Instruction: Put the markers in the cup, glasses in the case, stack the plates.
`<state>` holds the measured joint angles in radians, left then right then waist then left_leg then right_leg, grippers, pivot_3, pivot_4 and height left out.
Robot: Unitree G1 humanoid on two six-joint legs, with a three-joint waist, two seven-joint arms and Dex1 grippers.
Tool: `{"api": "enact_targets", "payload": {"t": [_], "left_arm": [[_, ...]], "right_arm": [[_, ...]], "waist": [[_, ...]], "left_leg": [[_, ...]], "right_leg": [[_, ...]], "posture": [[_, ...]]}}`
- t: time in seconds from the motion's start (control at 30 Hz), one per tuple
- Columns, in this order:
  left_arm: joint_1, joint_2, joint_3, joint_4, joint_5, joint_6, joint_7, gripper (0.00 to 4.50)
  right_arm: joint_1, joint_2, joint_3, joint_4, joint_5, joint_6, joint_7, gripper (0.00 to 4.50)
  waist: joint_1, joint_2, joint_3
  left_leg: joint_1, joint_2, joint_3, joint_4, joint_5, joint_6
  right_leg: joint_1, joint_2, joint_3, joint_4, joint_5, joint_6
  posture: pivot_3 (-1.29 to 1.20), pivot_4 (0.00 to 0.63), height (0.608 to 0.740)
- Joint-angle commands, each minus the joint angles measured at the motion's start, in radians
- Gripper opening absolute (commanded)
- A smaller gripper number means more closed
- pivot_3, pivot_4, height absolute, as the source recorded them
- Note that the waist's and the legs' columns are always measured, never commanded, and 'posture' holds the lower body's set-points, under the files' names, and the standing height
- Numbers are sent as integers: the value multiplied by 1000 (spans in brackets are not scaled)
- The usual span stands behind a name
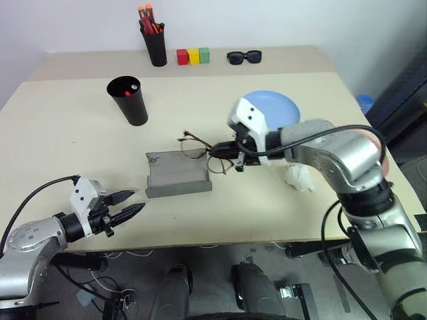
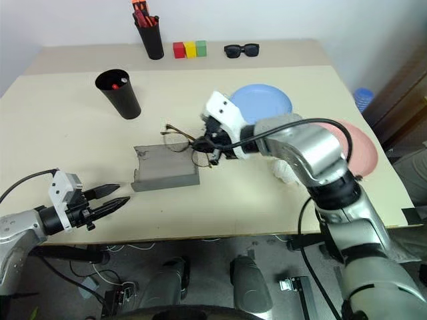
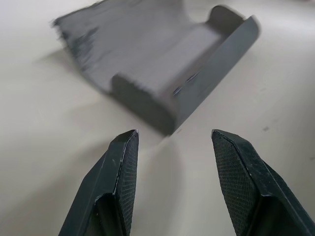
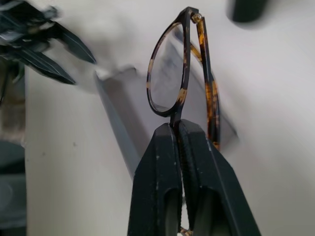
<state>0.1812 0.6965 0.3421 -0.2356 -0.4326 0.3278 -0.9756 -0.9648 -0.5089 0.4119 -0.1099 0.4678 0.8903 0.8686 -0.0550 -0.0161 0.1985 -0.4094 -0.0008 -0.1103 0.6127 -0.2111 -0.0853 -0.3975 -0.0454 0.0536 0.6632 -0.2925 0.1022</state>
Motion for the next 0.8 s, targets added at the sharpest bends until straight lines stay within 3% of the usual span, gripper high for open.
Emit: {"api": "enact_targets", "payload": {"t": [0.03,0.27,0.5,0.6,0.73,0.8], "left_arm": [[-16,3,21,15,19,-55,27,2393],[-6,7,31,-32,-21,-38,47,2393],[40,4,36,-28,-27,-76,32,2393],[40,5,31,-7,-21,-97,30,2393],[-19,-16,38,8,-58,-71,75,2393],[-78,-28,39,12,-82,-21,123,2393]], "right_arm": [[-79,65,109,146,-125,-177,101,30],[-130,165,169,412,-279,-342,193,30],[-100,181,154,429,-320,-344,266,30],[-98,192,130,417,-316,-331,270,908],[-111,209,67,385,-298,-319,245,2847],[-111,207,29,349,-288,-323,239,2847]], "waist": [[2,0,0],[10,0,0],[9,1,0],[10,1,0],[11,1,0],[11,1,0]], "left_leg": [[0,0,0,0,0,0],[0,-1,0,0,0,0],[0,-1,0,-1,0,0],[0,-1,0,-1,0,0],[0,-1,0,-1,0,0],[0,-1,-1,-1,0,0]], "right_leg": [[0,0,0,0,0,0],[0,-1,0,0,0,0],[-2,-1,0,1,0,0],[-2,-1,0,1,0,0],[-2,-1,0,1,0,0],[-1,-1,0,1,0,0]], "posture": [[0,150,740],[0,150,740],[0,150,740],[0,150,740],[0,150,740],[0,150,740]]}}
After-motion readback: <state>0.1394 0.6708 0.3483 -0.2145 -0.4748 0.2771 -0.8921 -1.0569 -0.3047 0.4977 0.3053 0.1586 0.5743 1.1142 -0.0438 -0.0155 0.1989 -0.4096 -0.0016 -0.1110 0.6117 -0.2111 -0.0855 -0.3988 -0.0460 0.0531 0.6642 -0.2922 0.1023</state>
